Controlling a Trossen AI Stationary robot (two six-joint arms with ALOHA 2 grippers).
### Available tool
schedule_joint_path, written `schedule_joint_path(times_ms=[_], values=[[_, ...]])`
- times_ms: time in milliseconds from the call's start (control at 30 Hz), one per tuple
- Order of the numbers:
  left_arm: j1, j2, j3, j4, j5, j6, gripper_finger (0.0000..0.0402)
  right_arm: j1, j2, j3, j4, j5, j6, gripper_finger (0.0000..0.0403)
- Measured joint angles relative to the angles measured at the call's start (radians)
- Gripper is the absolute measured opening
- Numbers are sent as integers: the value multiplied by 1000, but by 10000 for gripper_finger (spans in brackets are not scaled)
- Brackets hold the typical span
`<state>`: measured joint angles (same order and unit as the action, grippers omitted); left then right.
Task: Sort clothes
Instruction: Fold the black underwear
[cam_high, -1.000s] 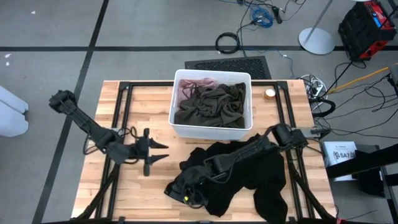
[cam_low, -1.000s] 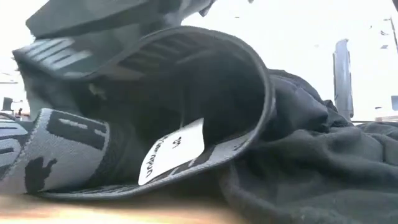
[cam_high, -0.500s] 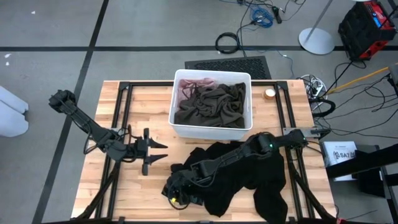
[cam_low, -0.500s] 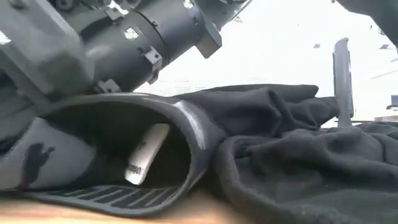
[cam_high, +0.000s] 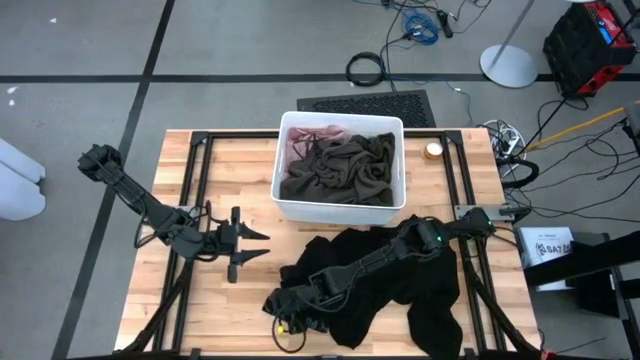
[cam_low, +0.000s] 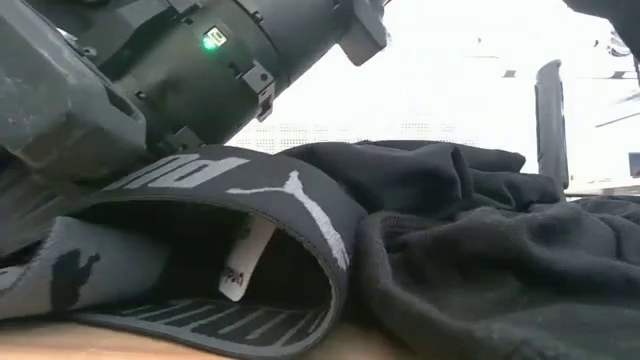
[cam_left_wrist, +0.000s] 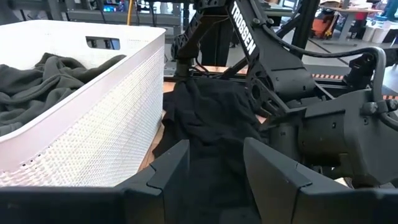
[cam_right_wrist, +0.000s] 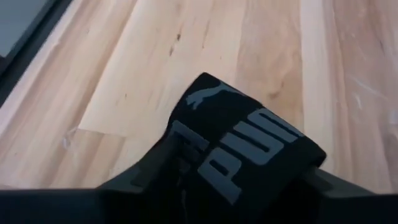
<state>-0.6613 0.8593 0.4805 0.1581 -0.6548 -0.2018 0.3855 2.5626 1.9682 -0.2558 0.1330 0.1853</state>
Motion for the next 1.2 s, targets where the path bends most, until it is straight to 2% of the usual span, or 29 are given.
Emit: schedule_joint_path(times_ms=[100,200,267,433,567,733,933,1067,1200], values=[[0,0,0,6,0,-1,161,4,-1,-1,-11,11,13,128],[0,0,0,17,0,-1,161,5,-1,-3,-6,7,20,47],[0,0,0,17,0,-1,161,6,-1,-4,5,4,20,16],[0,0,0,18,0,-1,161,9,-5,65,-36,-2,35,12],[-4,-2,0,39,0,3,161,17,-38,141,-175,-20,-6,7],[-24,-16,0,104,1,52,161,22,-167,231,-314,19,-46,6],[-52,-35,0,173,1,93,161,26,-325,232,-360,105,-74,6],[-75,-44,0,202,-10,127,161,25,-434,236,-332,154,-76,6],[-91,-45,0,200,-39,148,161,17,-473,233,-275,161,-74,6]])
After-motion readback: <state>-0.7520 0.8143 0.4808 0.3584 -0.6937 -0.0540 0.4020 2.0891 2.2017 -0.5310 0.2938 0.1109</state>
